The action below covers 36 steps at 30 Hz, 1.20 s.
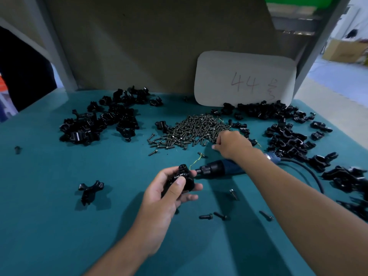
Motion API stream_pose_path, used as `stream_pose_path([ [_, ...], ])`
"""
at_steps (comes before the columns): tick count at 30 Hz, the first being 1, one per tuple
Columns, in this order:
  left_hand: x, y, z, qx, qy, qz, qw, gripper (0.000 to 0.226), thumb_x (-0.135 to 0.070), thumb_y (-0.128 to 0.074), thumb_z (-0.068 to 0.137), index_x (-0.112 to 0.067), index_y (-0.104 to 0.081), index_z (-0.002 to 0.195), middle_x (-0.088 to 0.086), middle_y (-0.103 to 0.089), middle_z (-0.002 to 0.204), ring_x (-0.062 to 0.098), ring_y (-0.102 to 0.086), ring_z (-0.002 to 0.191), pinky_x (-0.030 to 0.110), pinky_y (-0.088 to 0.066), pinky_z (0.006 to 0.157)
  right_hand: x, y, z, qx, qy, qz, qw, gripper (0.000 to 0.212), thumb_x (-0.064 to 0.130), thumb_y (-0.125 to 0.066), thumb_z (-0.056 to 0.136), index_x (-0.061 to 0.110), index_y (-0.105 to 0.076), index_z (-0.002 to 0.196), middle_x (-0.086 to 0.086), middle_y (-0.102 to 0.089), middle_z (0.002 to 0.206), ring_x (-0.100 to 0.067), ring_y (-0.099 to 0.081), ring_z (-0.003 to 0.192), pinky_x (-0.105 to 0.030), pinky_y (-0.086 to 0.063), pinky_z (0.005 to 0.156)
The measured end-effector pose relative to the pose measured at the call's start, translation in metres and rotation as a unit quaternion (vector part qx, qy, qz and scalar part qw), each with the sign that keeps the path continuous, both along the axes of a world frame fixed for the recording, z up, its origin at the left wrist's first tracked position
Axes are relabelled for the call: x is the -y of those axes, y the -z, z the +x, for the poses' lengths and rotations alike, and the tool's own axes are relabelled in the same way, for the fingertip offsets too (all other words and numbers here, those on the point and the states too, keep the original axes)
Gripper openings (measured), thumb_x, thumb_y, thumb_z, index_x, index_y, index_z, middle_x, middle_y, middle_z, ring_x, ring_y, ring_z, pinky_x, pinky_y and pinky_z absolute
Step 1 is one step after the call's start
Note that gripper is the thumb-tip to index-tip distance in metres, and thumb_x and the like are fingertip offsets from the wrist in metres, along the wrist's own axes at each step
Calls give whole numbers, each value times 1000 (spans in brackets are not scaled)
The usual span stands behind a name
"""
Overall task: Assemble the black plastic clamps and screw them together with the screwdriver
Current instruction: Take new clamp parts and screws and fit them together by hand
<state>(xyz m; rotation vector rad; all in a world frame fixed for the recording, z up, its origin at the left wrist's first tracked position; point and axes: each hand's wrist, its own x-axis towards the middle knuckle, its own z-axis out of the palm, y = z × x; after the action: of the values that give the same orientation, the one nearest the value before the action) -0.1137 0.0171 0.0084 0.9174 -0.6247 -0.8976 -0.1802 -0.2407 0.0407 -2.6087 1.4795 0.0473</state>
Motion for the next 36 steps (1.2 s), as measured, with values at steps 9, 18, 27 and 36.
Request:
stream_pose_path([
  [9, 2, 1, 0, -14, 17, -12, 1000, 33, -20, -59, 89, -1, -58, 116, 15, -73, 114, 36, -73, 96, 29, -57, 73, -104, -42, -44, 350, -204, -27, 914, 5, 33, -58, 98, 33, -61, 93, 19, -62, 88, 4, -58, 83, -4, -40, 70],
  [18, -1, 2, -5, 74, 30, -7, 997, 41, -35, -65, 85, -7, -59, 115, 9, -73, 108, 29, -73, 98, 31, -58, 76, -164, -12, -76, 473, -221, -64, 851, 8, 10, -74, 90, 16, -76, 94, 10, -69, 94, -3, -67, 87, -14, -51, 76],
  [27, -3, 1, -6, 117, 31, -5, 993, 31, -21, -64, 92, -3, -57, 116, 7, -74, 105, 20, -73, 96, 31, -58, 75, -167, -9, -80, 462, -223, -84, 854, 4, 15, -74, 89, 16, -76, 92, 9, -69, 89, 3, -65, 84, -7, -46, 75],
  [36, -5, 1, -5, 151, 29, 2, 988, 28, -22, -63, 94, -6, -57, 116, 1, -73, 101, 14, -70, 89, 27, -56, 75, -172, -10, -84, 435, -247, -160, 851, 6, 7, -75, 90, 11, -78, 95, 2, -70, 93, -6, -66, 89, -13, -49, 82],
])
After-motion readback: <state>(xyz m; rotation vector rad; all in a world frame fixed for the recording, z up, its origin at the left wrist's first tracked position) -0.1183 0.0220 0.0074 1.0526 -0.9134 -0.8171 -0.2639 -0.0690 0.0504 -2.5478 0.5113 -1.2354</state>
